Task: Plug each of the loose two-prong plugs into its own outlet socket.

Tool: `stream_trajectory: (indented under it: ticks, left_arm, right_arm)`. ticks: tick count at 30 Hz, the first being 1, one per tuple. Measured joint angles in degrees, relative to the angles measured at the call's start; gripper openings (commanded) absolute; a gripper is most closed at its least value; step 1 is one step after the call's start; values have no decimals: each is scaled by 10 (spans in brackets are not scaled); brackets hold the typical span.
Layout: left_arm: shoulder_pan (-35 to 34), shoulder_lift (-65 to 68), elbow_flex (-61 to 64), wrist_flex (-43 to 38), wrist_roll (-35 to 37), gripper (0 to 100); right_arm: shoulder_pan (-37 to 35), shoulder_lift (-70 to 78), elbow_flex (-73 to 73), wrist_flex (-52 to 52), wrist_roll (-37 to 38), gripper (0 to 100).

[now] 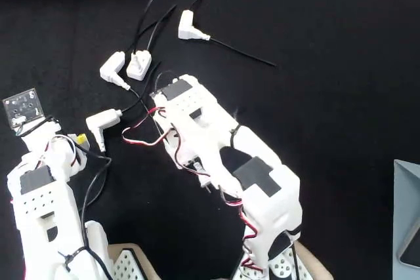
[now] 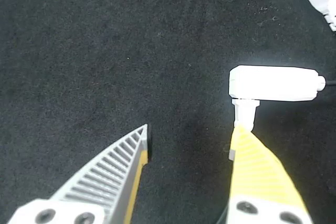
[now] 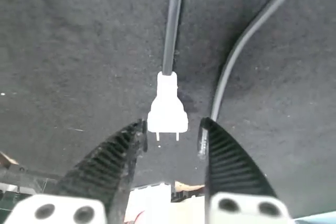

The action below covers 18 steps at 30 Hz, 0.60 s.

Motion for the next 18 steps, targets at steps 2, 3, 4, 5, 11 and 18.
stream_trajectory:
  ticks: [2, 3, 4, 5, 11, 18]
  left_arm:
    - [0, 0, 0, 0, 0, 252]
    - [0, 0, 0, 0, 0, 252]
    - [0, 0, 0, 0, 0, 252]
    - [0, 0, 0, 0, 0, 252]
    - [0, 0, 0, 0, 0, 252]
    - [0, 0, 0, 0, 0, 252]
  right_arm:
    - [-10, 0, 0, 0, -2, 154]
    - [-16, 0, 0, 0, -2, 153]
    - [-24, 0, 1, -1, -2, 153]
    - [-31, 0, 4, -3, -2, 152]
    - [-40, -1, 67, -55, -2, 152]
    - [-40, -3, 82, -67, -2, 152]
